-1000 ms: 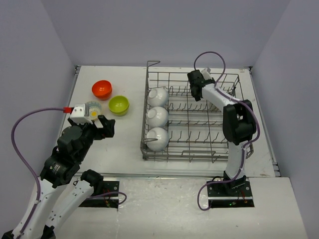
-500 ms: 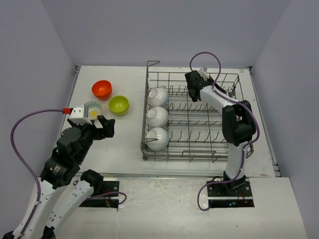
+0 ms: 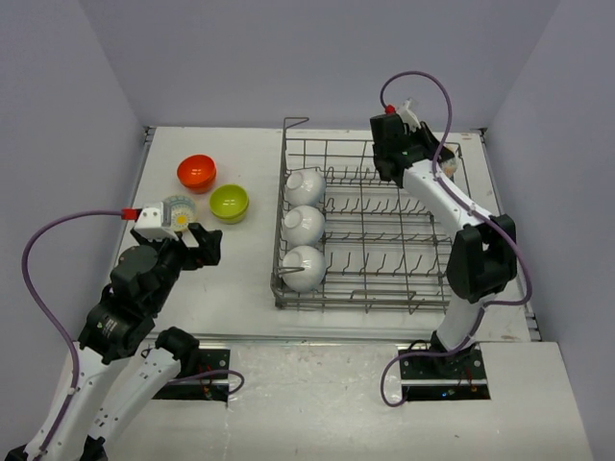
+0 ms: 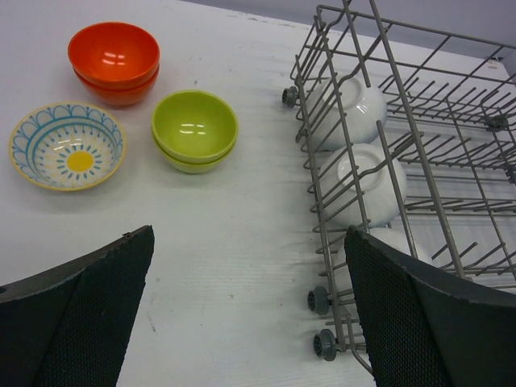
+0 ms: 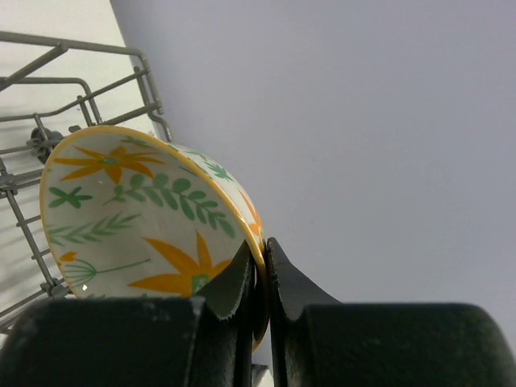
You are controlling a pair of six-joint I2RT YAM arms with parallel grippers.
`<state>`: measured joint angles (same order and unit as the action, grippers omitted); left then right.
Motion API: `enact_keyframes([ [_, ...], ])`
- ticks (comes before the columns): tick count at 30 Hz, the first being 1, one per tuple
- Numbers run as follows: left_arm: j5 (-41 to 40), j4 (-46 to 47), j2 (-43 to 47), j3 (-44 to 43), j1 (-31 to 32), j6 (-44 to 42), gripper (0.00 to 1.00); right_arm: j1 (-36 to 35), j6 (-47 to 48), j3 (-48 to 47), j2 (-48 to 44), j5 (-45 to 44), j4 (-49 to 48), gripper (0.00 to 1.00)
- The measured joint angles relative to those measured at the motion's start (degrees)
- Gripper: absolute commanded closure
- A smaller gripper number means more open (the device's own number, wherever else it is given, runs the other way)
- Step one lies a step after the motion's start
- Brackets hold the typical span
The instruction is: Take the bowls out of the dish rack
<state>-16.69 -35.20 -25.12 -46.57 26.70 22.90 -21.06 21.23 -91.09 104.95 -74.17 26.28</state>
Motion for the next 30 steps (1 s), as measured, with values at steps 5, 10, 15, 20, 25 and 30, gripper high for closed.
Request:
enact_keyframes([
  [5, 2.16, -0.39, -2.62, -1.40, 0.00, 0.02, 0.00, -1.95, -6.03, -5.40, -3.15, 4.00, 6.97, 1.00],
  [10, 11.54, 0.59, -15.72, -14.21, 0.02, 0.74, 0.00, -7.39, -22.34, -18.27, -6.84, 19.50, 21.16, 1.00],
  [15, 17.20, 4.20, -34.58, -32.44, 1.79, 2.01, 0.00, -13.49, -33.46, -18.49, -16.65, 37.00, 27.02, 1.00],
  [20, 13.66, 3.02, -49.99, -45.42, 7.41, 1.99, 0.01, -14.47, -41.59, -18.45, -19.52, 48.92, 27.47, 1.00],
  [25, 9.11, -0.24, -58.05, -51.43, 12.57, 1.97, 0.11, -16.61, -45.44, -18.49, -17.86, 53.75, 28.94, 1.00],
  [30, 6.69, -2.05, -58.71, -51.65, 13.53, 2.03, 0.38, -16.76, -47.12, -18.45, -17.46, 57.29, 28.85, 1.00],
])
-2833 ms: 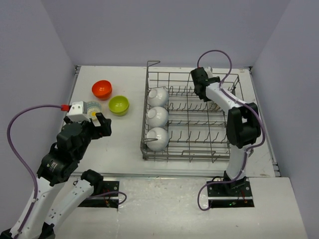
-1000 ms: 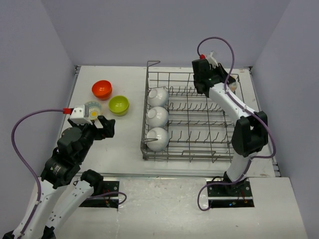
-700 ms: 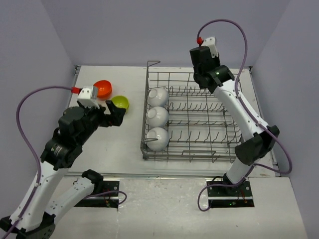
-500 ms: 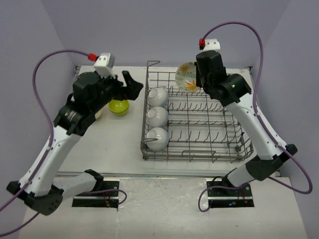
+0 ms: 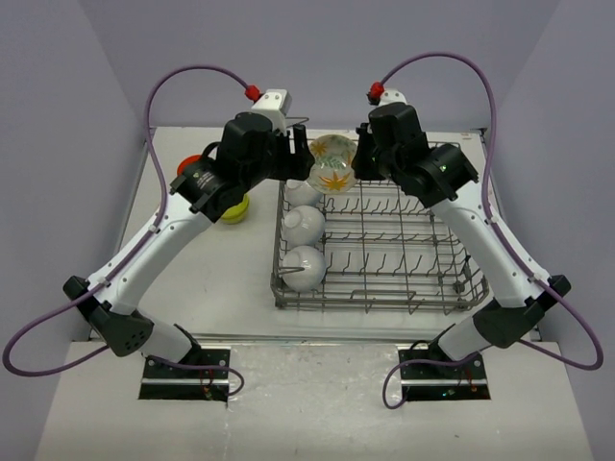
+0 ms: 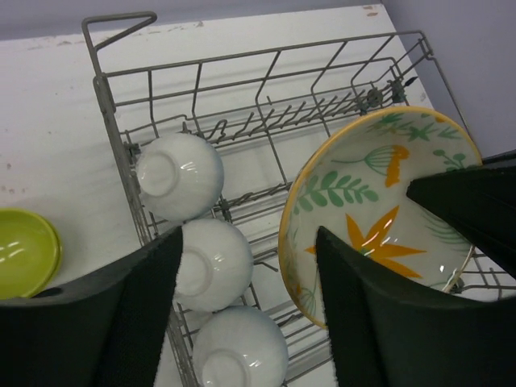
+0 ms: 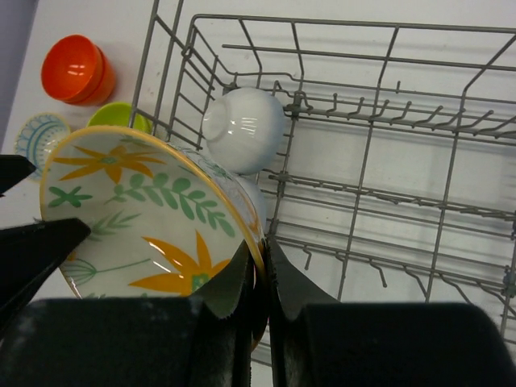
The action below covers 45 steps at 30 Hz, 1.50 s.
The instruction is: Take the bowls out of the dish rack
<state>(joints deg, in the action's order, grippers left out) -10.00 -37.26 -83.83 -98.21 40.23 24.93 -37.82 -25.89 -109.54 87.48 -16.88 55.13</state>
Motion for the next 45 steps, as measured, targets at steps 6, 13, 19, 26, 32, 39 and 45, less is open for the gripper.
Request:
enact_keyframes([
  [6, -2.58, -0.48, -2.25, -1.42, 0.26, 0.11, 0.85, -0.04, -1.75, 2.34, -0.20, 4.72, -2.84, 1.00],
  [13, -3.43, -2.89, -4.11, -2.62, 0.76, -0.26, 1.00, 0.83, -2.80, 6.10, -0.22, 7.21, -5.88, 1.00],
  [19, -8.81, -3.10, -3.21, -1.90, -1.25, 0.48, 1.00, 0.81, -4.33, 6.32, -0.57, 9.33, -8.57, 0.05],
  [26, -10.16, -2.67, 6.54, 7.58, -23.56, 4.31, 1.00, 1.95, -4.15, 9.42, -5.55, 10.43, -11.78, 0.01],
  [32, -0.87, 5.75, 13.33, 21.97, -52.96, 10.10, 1.00, 4.00, -3.56, 24.37, -17.92, 11.52, -16.11, 0.01],
  [39, 8.17, 11.30, 5.68, 35.76, -62.18, 15.06, 1.00, 4.70, -2.91, 39.45, -26.91, 17.70, -20.28, 0.01],
  [45, 11.06, 17.42, 1.86, 41.00, -62.20, 17.99, 1.00, 4.79, -1.60, 44.17, -28.89, 22.80, -23.06, 0.01],
])
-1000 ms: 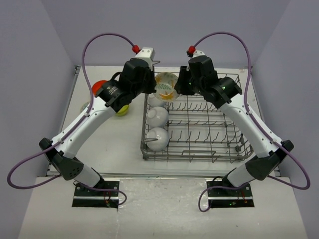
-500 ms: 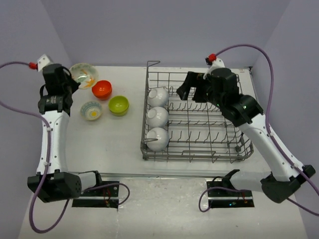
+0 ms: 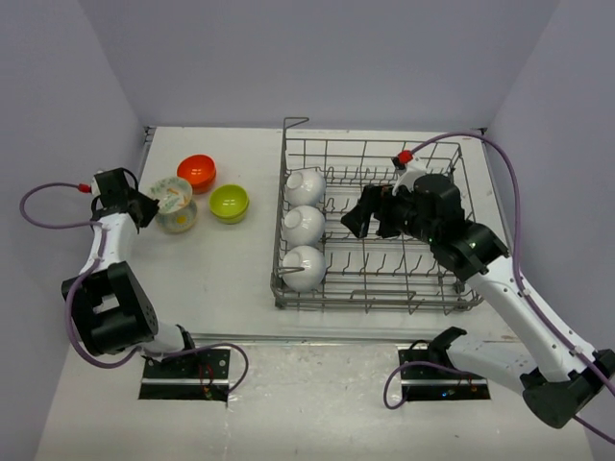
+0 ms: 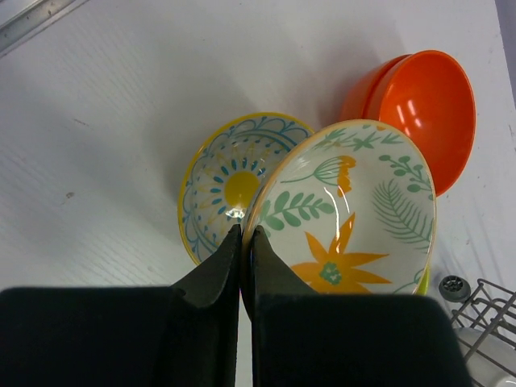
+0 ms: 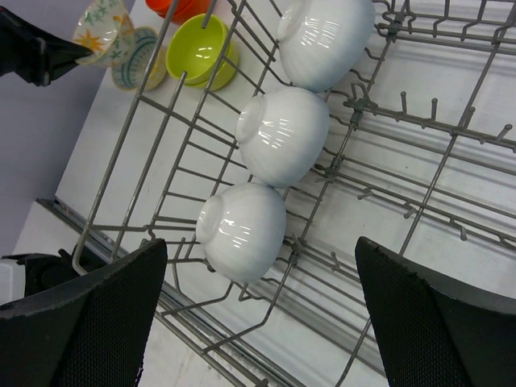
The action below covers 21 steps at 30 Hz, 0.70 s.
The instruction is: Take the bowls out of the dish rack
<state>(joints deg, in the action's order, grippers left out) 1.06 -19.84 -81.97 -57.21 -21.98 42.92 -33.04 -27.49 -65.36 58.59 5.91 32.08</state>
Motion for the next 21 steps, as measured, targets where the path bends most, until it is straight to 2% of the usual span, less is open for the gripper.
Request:
enact_keyframes([
  [21, -2.16, 13.03, -1.73, 12.04, -0.02, 2.82, 1.00, 0.00, 3.13, 2.80, -3.30, 4.44, -4.24, 0.01],
])
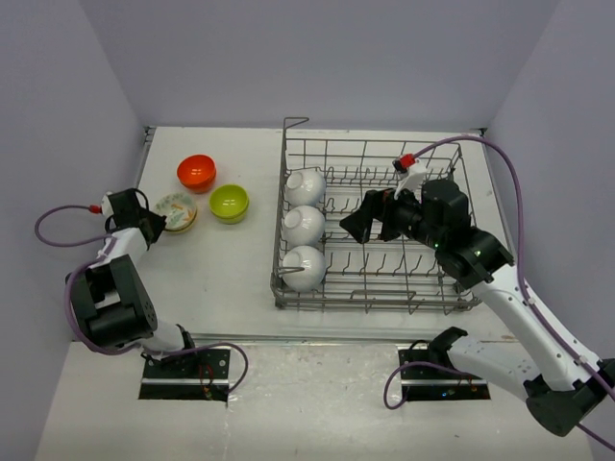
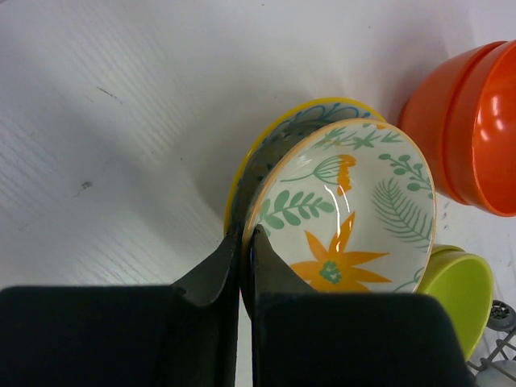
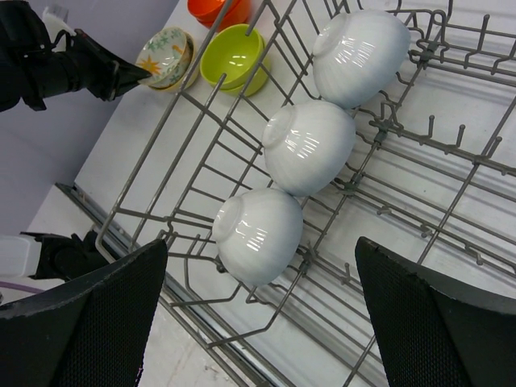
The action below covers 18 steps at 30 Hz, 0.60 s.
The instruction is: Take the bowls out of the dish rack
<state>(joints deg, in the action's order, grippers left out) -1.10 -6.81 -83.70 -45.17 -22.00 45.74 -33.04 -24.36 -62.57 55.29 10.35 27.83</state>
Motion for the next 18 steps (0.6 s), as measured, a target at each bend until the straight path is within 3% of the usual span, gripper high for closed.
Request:
enact_keyframes([
  [4, 0.26, 2.43, -0.57, 1.09, 0.00, 0.35, 1.00, 0.00, 0.00, 0.26, -0.50, 0.90, -0.48, 0.01],
  [10, -0.28, 4.63, -0.42, 2.01, 0.00, 0.81, 0.71, 0.00, -0.02, 0.46, -1.20, 1.44, -1.09, 0.01],
  [15, -0.87, 5.42, 1.55, 2.01, 0.00, 0.68, 0.58, 0.00, -0.04, 0.55, -1.18, 1.90, -1.84, 0.01],
  [17, -0.90, 5.40, 2.47, 1.99, 0.00, 0.46, 0.46, 0.00, -0.04, 0.55, -0.96, 2.27, -2.05, 0.01],
  [18, -0.90, 5.38, 3.04, 1.95, 0.00, 0.50, 0.34, 0.00, -0.04, 0.57, -0.76, 2.38, -2.29, 0.01],
])
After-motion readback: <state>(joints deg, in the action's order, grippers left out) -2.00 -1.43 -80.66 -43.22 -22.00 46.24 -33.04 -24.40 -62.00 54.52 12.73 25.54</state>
